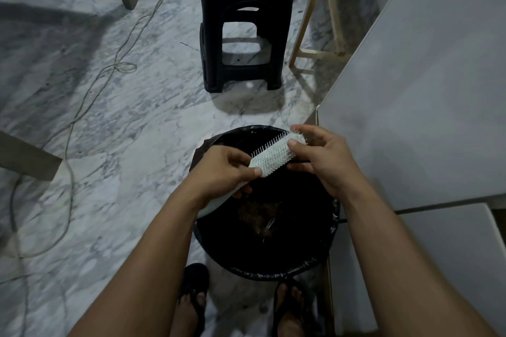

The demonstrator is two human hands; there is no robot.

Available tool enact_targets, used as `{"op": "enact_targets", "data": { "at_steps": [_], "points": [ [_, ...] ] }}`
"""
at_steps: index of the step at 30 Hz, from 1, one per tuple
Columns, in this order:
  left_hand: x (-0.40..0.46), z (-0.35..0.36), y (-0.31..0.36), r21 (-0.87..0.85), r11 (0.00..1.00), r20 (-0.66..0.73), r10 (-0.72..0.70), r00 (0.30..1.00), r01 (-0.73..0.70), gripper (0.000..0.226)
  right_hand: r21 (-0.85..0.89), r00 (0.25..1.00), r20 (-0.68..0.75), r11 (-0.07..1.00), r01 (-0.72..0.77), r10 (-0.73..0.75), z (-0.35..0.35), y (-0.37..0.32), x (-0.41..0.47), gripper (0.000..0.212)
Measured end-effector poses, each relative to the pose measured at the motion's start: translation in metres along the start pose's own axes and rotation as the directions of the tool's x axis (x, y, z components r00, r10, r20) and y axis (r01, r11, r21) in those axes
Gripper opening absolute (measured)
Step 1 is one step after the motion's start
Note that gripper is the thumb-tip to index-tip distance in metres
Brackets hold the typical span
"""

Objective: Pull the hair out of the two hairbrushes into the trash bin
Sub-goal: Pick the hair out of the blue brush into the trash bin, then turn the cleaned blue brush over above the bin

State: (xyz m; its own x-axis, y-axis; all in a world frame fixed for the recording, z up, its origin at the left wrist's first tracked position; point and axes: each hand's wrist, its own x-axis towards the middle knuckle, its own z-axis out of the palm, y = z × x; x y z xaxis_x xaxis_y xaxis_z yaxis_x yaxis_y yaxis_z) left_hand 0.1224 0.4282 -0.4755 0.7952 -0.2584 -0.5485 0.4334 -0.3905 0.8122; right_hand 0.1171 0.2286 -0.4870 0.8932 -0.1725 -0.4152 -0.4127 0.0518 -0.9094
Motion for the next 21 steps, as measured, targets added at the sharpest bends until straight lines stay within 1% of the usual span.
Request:
{"op": "enact_targets", "data": {
  "at_steps": [1, 5, 7, 9, 12, 15, 18, 21],
  "points": [
    [0.002, 0.005, -0.011, 0.014, 1.000, -0.026, 0.004, 1.000, -0.003, 0.016, -0.019, 0.999, -0.034, 1.000, 0.004, -0.004, 0.000, 0.002, 0.001, 0.029],
    [0.010, 0.021, -0.054, 0.204, 0.979, -0.106, 0.053, 0.993, -0.031, 0.021, -0.055, 0.989, -0.149, 0.998, -0.005, -0.003, -0.001, 0.017, 0.002, 0.027],
    [0.007, 0.026, -0.060, 0.238, 0.971, -0.126, 0.062, 0.990, -0.030, 0.016, -0.051, 0.983, -0.179, 0.998, -0.049, 0.039, 0.000, 0.026, 0.002, 0.028],
    [0.002, 0.024, -0.057, 0.285, 0.958, -0.114, 0.056, 0.992, -0.021, 0.017, -0.034, 0.976, -0.194, 0.994, -0.102, 0.094, 0.004, 0.033, 0.001, 0.029],
    [-0.005, 0.010, -0.038, 0.347, 0.938, -0.088, 0.017, 0.996, 0.014, 0.019, -0.024, 0.963, -0.202, 0.982, -0.187, 0.179, 0.012, 0.026, -0.002, 0.026],
    [-0.021, -0.004, -0.005, 0.400, 0.916, -0.058, 0.011, 0.998, 0.013, 0.021, -0.133, 0.952, -0.213, 0.959, -0.250, 0.219, 0.010, -0.006, -0.011, 0.026],
    [-0.045, -0.017, 0.035, 0.443, 0.896, -0.030, 0.036, 0.999, -0.019, 0.021, -0.285, 0.957, -0.228, 0.927, -0.242, 0.180, 0.004, -0.049, -0.028, 0.024],
    [-0.076, -0.037, 0.089, 0.487, 0.871, 0.004, 0.066, 0.998, -0.060, 0.020, -0.386, 0.954, -0.272, 0.894, -0.230, 0.127, -0.003, -0.106, -0.056, 0.022]
  ]
}}
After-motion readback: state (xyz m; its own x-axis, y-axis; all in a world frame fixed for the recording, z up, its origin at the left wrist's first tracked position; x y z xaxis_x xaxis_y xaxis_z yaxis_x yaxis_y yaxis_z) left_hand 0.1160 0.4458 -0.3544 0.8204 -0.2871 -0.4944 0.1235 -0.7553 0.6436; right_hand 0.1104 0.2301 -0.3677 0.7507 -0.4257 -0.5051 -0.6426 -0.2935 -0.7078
